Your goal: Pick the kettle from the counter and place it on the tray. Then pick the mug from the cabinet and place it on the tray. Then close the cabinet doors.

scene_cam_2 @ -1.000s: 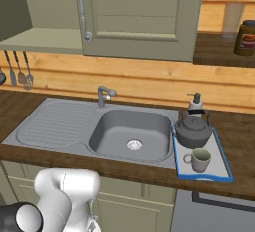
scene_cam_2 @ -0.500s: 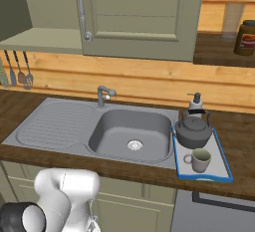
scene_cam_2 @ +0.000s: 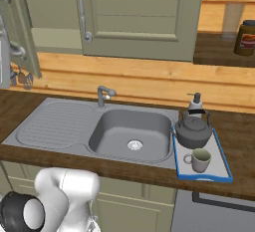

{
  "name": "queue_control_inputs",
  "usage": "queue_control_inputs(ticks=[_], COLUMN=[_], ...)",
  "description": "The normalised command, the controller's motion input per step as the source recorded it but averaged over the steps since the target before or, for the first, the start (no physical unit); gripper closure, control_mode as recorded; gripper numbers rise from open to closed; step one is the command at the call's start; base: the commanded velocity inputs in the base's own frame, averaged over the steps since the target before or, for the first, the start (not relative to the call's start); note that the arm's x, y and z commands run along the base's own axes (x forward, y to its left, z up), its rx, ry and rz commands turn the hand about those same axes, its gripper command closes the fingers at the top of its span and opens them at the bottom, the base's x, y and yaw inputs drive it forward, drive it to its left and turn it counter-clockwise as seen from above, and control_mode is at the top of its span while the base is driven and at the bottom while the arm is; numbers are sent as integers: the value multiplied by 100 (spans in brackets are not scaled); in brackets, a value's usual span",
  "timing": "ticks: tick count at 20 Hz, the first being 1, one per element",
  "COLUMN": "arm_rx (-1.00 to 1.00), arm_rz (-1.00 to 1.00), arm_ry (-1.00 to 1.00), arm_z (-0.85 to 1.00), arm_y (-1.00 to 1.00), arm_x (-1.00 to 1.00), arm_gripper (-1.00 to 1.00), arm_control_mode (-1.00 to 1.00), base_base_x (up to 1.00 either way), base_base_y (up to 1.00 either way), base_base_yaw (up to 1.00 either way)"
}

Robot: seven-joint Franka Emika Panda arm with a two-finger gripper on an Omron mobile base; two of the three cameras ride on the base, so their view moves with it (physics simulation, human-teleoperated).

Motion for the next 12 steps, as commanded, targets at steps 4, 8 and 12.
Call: queue_control_inputs(ticks=[4,8,12], arm_rx=[0,1,4], arm_rz=[-9,-1,0], arm_ry=[6,12,9], arm_z=[-5,-8,-7], arm_y=[-35,-27,-27], arm_x=[93,100,90], arm_gripper=[-100,-100,-100], arm_control_mode=[-100,-100,-100], base_base_x=[0,0,0], base_base_y=[0,0,0], base_base_yaw=[0,0,0])
